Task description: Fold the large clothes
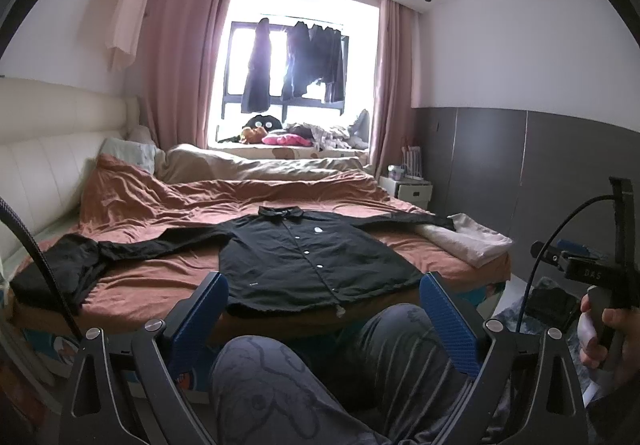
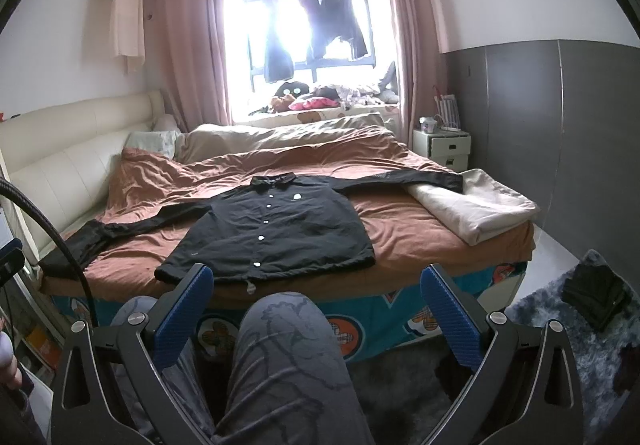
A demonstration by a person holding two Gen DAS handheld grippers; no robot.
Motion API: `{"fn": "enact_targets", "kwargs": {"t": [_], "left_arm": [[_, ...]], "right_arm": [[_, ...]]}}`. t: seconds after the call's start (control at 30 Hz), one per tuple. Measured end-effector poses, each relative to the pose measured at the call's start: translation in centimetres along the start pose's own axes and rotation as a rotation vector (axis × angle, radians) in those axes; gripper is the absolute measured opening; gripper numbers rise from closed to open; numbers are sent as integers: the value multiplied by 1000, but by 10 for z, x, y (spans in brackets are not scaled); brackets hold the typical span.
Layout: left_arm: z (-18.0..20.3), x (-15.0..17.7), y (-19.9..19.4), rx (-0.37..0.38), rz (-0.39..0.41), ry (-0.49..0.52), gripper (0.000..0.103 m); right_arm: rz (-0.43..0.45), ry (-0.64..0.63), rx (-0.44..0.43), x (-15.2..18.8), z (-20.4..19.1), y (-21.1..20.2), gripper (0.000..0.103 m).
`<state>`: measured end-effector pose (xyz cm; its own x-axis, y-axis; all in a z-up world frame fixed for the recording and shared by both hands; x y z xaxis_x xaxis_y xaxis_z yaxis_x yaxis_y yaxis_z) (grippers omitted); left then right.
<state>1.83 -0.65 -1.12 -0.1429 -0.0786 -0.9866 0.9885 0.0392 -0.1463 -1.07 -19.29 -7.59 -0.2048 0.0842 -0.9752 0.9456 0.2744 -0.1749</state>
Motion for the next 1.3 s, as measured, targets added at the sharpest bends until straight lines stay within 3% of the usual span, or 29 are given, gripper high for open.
{"fn": "enact_targets", "kwargs": {"t": [0.33,0.7,0.97,1.3], "left_arm": [[-14,-6,19,-21,-3,-9,96],[-72,-7,73,-122,-27,-71,92],[-136,-4,153,-232,-108,-143,92],[-219,1,239,-363,-224,-168,88]], "right_arm": [[-5,6,2,-10,-7,25,103],[-41,4,-18,-24,-22,86,103],[-118,-11,-33,-41,-31,185,103],[-142,45,-90,-76,-54,295,103]]}}
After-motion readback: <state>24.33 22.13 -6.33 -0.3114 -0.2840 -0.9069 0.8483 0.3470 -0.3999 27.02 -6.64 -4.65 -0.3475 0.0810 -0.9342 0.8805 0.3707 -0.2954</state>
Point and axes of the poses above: each gripper's, at about its wrist camera, not at the fingertips, and y roughly the way its jaws point, z to its right, x to its underside, the point moved 6 cm from there along y, roughly the way its jaws point, and after that the axes turned 7 degrees about z, right-handed, at the moved point
